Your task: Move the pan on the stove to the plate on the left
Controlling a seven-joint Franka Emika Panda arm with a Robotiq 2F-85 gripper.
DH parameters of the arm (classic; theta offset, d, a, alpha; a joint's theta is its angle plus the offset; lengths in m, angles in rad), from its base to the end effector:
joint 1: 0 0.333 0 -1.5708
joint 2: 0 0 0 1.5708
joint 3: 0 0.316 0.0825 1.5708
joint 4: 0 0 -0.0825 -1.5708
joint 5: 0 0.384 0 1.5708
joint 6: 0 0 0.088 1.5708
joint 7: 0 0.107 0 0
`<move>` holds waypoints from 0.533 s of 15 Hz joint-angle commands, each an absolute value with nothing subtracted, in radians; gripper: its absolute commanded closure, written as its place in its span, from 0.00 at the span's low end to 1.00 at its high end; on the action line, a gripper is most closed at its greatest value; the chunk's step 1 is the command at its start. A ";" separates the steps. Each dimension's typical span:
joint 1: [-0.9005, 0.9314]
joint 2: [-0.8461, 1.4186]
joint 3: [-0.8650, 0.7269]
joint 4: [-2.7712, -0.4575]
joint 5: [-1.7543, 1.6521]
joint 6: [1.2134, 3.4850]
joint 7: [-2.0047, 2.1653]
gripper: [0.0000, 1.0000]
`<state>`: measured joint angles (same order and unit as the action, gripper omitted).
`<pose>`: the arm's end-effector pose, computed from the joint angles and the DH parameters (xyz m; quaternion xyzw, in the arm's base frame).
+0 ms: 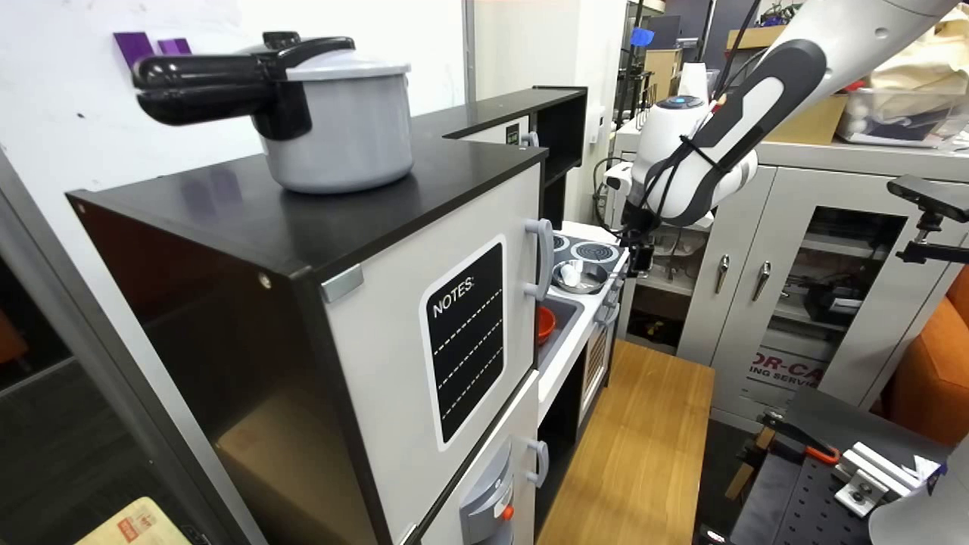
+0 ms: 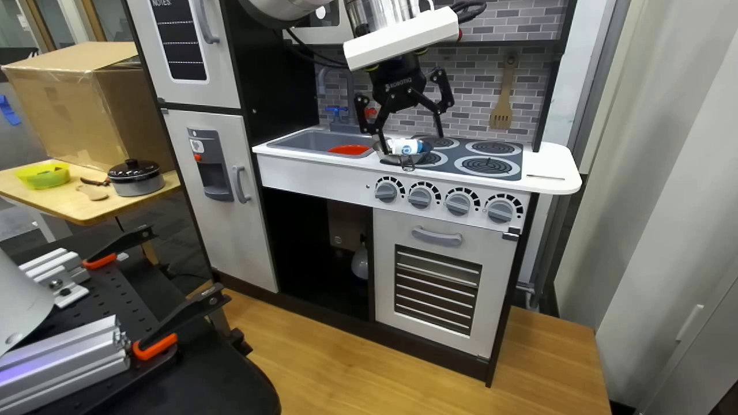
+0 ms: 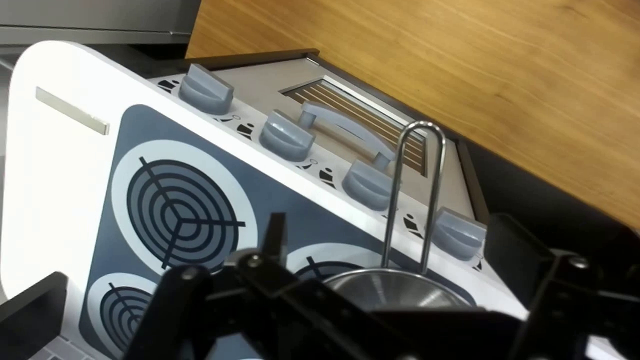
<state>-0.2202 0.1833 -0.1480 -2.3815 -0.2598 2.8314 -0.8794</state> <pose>0.4982 -0.1785 0.2715 0.9195 0.3642 0.0664 0.1325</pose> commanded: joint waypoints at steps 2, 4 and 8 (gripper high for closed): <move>-0.222 0.160 -0.145 -2.385 -0.229 2.826 -0.855 0.00; -0.216 0.126 -0.149 -2.409 -0.222 2.819 -0.816 0.00; -0.198 0.052 -0.149 -2.435 -0.204 2.586 -0.669 0.00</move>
<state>-0.2123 0.1296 -0.1482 -2.4014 -0.2273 2.7385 -0.7498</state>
